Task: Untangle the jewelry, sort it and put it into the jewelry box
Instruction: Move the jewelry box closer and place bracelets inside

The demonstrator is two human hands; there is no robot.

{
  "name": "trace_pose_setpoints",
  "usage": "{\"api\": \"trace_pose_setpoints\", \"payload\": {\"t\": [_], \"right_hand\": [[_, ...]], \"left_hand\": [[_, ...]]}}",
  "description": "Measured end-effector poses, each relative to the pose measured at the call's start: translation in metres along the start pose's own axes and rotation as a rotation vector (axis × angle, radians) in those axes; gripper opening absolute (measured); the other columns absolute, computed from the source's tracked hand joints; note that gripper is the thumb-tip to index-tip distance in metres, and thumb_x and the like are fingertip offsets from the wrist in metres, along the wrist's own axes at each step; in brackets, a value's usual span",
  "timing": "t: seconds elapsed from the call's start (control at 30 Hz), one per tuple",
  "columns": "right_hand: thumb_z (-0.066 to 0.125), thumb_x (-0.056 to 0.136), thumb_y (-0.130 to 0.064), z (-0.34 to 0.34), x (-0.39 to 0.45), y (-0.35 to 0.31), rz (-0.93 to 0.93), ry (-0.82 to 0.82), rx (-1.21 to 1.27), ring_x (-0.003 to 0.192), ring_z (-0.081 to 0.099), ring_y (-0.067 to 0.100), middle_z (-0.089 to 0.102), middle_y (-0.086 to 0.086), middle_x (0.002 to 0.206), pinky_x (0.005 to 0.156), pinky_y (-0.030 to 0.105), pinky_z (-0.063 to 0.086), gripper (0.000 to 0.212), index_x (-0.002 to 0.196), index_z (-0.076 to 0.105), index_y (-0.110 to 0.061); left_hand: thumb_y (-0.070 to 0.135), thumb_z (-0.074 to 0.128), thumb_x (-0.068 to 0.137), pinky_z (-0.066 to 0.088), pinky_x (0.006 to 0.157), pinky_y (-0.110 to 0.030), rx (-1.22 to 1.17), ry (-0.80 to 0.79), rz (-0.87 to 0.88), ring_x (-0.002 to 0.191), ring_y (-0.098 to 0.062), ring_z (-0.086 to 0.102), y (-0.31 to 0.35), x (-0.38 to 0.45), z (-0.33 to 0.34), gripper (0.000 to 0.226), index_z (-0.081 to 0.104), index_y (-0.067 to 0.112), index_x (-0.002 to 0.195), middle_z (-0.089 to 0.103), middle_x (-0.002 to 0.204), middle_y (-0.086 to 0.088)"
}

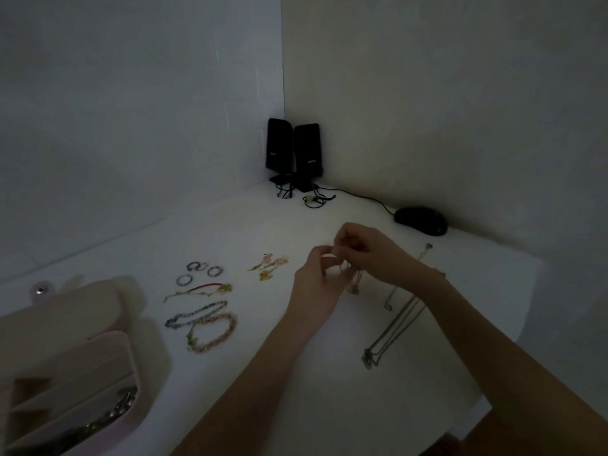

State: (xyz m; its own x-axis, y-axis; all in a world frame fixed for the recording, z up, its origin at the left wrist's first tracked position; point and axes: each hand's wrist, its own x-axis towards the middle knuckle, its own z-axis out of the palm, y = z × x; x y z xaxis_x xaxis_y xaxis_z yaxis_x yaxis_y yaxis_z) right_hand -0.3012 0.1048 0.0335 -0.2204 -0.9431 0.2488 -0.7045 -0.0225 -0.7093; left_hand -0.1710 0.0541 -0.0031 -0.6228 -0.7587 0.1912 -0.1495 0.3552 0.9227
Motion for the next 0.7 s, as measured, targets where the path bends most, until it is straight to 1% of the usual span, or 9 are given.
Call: {"api": "trace_pose_setpoints", "payload": {"t": [0.07,0.13,0.2,0.3,0.4,0.47,0.53,0.63,0.7], "right_hand": [[0.060,0.091,-0.020,0.005,0.002,-0.010,-0.019,-0.006,0.038,0.058,0.054,0.009,0.061,0.000,0.067,0.055,0.024,0.045,0.014,0.079,0.055,-0.025],[0.060,0.091,-0.019,0.006,0.002,-0.017,-0.030,0.011,0.044,0.050,0.049,0.003,0.059,-0.011,0.059,0.049,0.020,0.042,0.012,0.080,0.056,-0.022],[0.059,0.092,-0.019,0.005,0.000,-0.020,-0.013,0.004,0.058,0.042,0.041,0.001,0.056,-0.014,0.051,0.043,0.016,0.035,0.008,0.084,0.057,-0.018],[0.059,0.092,-0.026,0.001,-0.007,-0.020,0.040,-0.062,0.066,0.041,0.031,0.004,0.041,-0.010,0.048,0.040,0.017,0.030,0.011,0.089,0.063,-0.016],[0.062,0.089,-0.030,-0.002,-0.015,-0.020,0.070,-0.152,0.038,0.046,0.033,0.009,0.039,-0.005,0.050,0.043,0.022,0.033,0.015,0.091,0.069,-0.017],[0.061,0.090,-0.027,-0.001,-0.019,-0.024,0.059,-0.193,0.007,0.048,0.042,0.008,0.049,-0.009,0.052,0.048,0.020,0.038,0.013,0.090,0.071,-0.018],[0.063,0.089,-0.022,0.003,-0.021,-0.030,0.046,-0.233,-0.001,0.053,0.054,0.006,0.063,-0.006,0.063,0.056,0.018,0.046,0.010,0.089,0.072,-0.017],[0.068,0.086,-0.019,0.015,-0.021,-0.041,0.034,-0.290,-0.037,0.056,0.059,0.003,0.068,-0.003,0.069,0.063,0.016,0.049,0.006,0.085,0.073,-0.018],[0.071,0.083,-0.022,0.025,-0.020,-0.048,0.004,-0.274,-0.055,0.061,0.061,0.006,0.071,-0.001,0.073,0.065,0.017,0.048,0.004,0.082,0.074,-0.022]], "left_hand": [[0.012,0.059,0.088,0.041,0.054,-0.006,-0.080,0.025,0.017,0.065,0.001,0.059,0.000,0.000,-0.006,0.006,0.059,0.012,0.094,0.062,0.075,0.010],[0.006,0.053,0.092,0.049,0.052,-0.016,-0.210,0.009,-0.001,0.056,-0.003,0.061,0.001,-0.002,-0.012,0.009,0.060,0.008,0.086,0.061,0.067,0.002],[0.013,0.053,0.095,0.053,0.051,-0.028,-0.266,-0.009,-0.036,0.052,-0.012,0.058,0.004,-0.003,-0.018,0.016,0.060,0.012,0.081,0.055,0.063,0.002],[0.023,0.057,0.092,0.039,0.049,-0.027,-0.078,0.045,-0.017,0.050,-0.011,0.044,0.006,-0.006,-0.032,0.017,0.060,0.020,0.075,0.048,0.059,0.005],[0.020,0.061,0.088,0.030,0.048,-0.019,-0.001,0.043,0.042,0.049,-0.005,0.040,0.007,-0.014,-0.054,0.014,0.066,0.023,0.076,0.050,0.058,0.004],[0.020,0.062,0.087,0.027,0.046,-0.013,0.106,0.030,0.082,0.044,-0.001,0.039,0.009,-0.022,-0.070,0.012,0.070,0.017,0.078,0.049,0.055,0.006],[0.022,0.062,0.087,0.028,0.047,-0.014,0.249,0.043,0.116,0.045,-0.001,0.039,0.008,-0.031,-0.086,0.015,0.071,0.013,0.081,0.046,0.055,0.009],[0.022,0.059,0.090,0.027,0.046,-0.015,0.413,0.037,0.125,0.046,-0.003,0.036,0.007,-0.046,-0.112,0.015,0.067,0.014,0.082,0.044,0.054,0.010],[0.022,0.057,0.091,0.028,0.045,-0.018,0.458,0.046,0.108,0.044,-0.005,0.038,0.006,-0.058,-0.128,0.015,0.066,0.016,0.081,0.045,0.052,0.008]]}}
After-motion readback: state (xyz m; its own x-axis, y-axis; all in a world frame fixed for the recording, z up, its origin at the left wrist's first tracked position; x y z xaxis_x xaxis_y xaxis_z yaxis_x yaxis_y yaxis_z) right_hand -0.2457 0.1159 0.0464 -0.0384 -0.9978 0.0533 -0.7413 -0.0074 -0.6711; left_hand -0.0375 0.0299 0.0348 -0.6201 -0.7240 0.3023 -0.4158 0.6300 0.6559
